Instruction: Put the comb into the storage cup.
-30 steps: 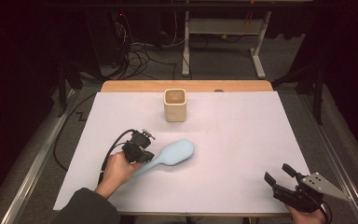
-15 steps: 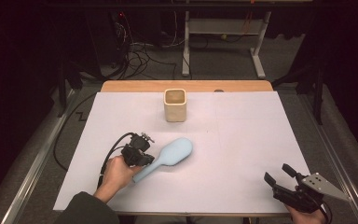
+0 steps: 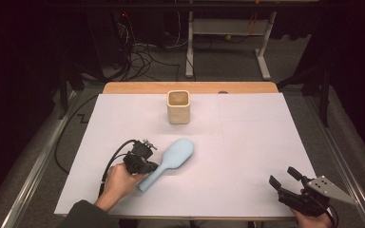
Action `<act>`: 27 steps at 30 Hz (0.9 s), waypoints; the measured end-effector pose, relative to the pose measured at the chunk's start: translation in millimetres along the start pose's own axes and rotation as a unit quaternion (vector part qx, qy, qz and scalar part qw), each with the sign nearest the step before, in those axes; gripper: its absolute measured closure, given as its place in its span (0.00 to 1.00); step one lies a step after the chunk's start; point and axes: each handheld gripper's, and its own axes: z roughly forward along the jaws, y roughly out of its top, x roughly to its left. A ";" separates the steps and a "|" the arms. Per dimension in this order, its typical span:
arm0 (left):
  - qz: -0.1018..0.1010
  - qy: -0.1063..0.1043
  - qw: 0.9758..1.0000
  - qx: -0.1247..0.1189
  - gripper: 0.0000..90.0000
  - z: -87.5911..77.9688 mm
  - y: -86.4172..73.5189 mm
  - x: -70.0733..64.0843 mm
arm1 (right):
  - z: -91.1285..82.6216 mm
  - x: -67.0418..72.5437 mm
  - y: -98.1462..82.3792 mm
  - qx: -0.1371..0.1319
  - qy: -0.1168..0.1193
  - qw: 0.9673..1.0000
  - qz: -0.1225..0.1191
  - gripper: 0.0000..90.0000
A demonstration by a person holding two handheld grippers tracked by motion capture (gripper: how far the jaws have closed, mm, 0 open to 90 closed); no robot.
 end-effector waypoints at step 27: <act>-0.008 -0.034 0.999 -0.025 0.97 -0.6 -14.6 -9.9 | -0.3 0.6 0.0 -0.002 0.001 1.000 0.000 0.26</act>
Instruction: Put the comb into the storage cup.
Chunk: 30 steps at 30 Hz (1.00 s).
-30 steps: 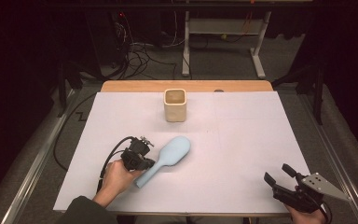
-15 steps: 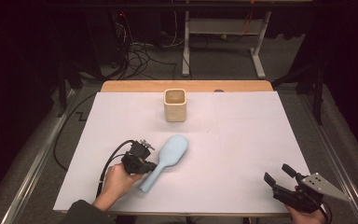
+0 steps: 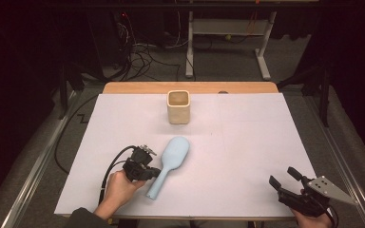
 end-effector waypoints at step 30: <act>-0.022 0.004 0.998 -0.057 0.54 -10.7 7.7 -8.7 | 0.2 -0.6 -0.1 -0.001 -0.001 1.000 0.002 0.26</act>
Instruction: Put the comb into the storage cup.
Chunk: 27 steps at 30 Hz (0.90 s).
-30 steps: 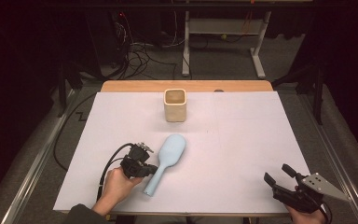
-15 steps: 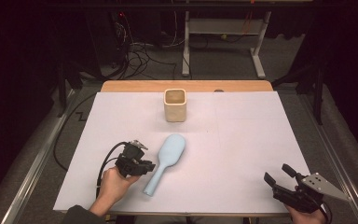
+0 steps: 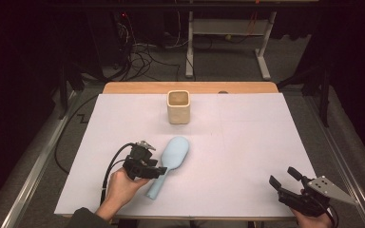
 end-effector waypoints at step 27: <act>0.014 0.043 0.997 0.054 0.50 30.6 11.2 -12.6 | -0.1 0.2 0.0 0.000 0.001 1.000 -0.002 0.26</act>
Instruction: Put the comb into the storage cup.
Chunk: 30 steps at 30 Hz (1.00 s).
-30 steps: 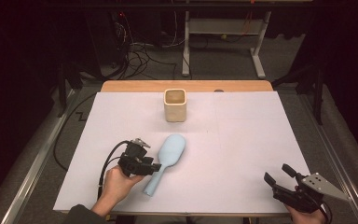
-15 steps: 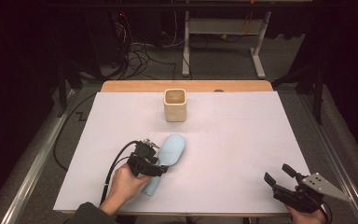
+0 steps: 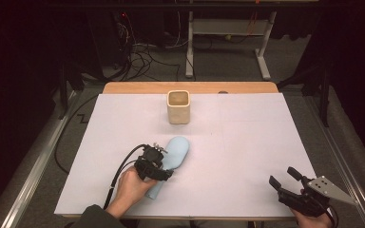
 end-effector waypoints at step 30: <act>0.038 0.043 0.998 0.034 0.75 6.1 7.0 -6.1 | 0.4 0.6 -0.1 0.001 0.002 1.000 -0.003 0.26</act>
